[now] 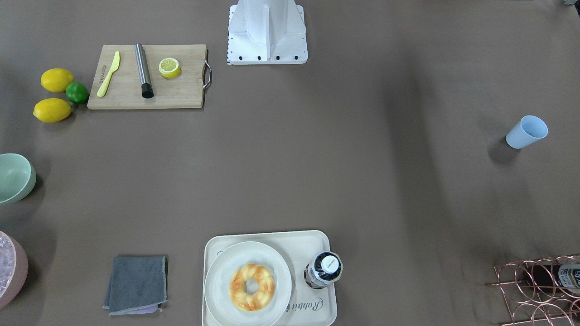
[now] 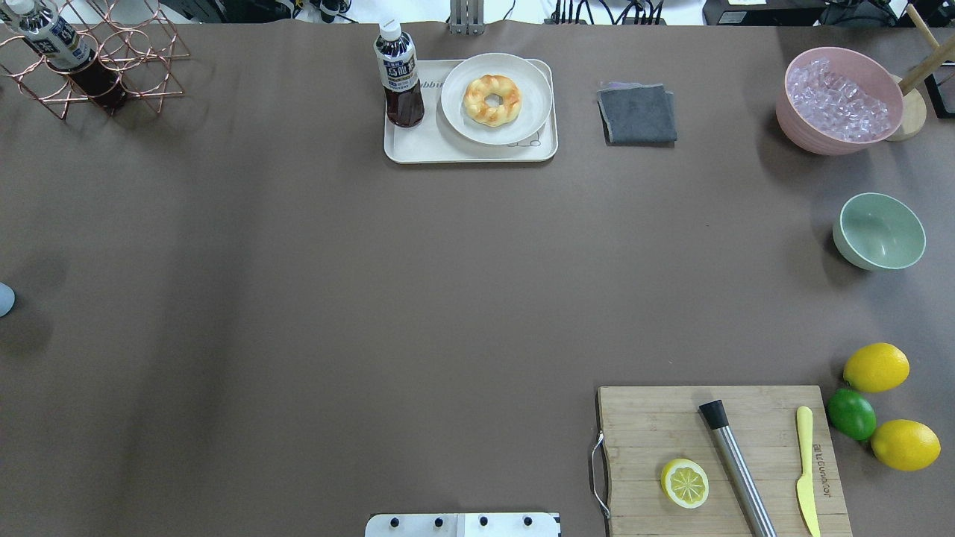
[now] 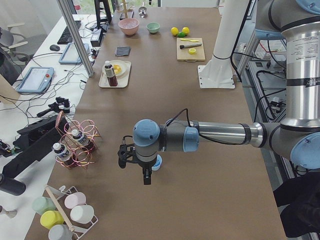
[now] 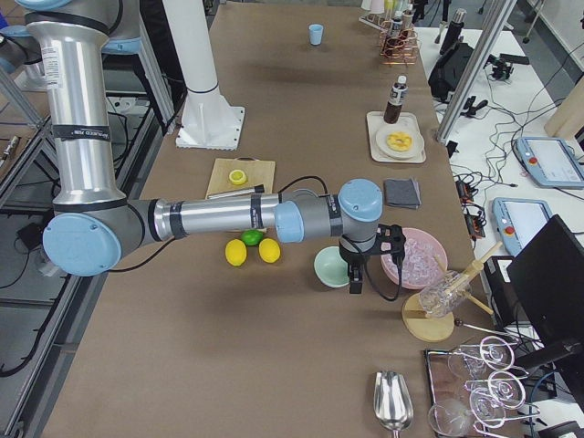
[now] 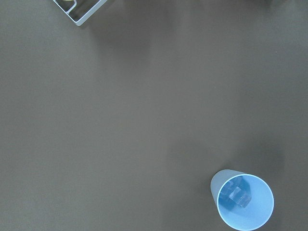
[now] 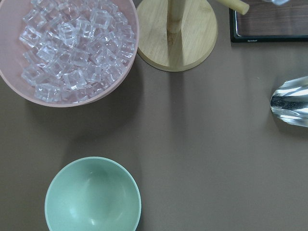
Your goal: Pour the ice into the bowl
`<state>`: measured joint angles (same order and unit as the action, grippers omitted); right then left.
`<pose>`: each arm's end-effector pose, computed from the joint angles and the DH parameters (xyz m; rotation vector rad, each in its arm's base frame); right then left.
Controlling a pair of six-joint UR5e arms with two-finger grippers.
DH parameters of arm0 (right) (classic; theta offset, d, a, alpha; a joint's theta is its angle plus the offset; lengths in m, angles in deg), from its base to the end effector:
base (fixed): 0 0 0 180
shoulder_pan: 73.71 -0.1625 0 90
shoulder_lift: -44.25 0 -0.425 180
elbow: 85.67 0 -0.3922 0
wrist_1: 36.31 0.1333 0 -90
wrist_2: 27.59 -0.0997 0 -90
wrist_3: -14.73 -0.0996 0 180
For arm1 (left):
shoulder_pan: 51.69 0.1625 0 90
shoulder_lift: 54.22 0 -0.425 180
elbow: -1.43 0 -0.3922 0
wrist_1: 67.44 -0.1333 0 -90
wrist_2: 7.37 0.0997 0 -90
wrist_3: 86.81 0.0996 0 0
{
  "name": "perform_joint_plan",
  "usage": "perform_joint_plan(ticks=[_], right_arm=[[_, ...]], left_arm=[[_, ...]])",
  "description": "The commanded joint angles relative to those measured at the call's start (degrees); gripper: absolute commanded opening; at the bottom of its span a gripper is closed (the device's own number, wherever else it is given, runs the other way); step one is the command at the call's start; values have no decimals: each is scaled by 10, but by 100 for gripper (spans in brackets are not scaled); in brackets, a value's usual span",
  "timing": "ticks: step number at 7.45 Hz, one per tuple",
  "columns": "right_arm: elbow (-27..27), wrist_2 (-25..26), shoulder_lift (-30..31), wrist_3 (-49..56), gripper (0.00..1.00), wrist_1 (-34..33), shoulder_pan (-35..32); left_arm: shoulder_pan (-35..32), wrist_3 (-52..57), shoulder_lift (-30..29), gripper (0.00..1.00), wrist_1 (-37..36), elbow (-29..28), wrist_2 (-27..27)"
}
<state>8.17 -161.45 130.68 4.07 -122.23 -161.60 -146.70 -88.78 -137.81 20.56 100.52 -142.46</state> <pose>0.0448 -0.5294 0.5866 0.1046 -0.7793 0.0647 -0.1014 -0.4377 0.6356 0.0321 0.7868 -0.1108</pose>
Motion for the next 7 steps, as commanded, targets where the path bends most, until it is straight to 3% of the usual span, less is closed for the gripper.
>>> perform_joint_plan(ticks=[1,4,7], right_arm=[[1,0,1,0,99,0,0],[3,0,1,-1,99,0,0],[0,1,1,-4,99,0,0]], left_arm=[[0,3,1,97,0,2,0],[0,-2,-1,97,-2,7,0],[0,-99,18,98,-4,47,2]])
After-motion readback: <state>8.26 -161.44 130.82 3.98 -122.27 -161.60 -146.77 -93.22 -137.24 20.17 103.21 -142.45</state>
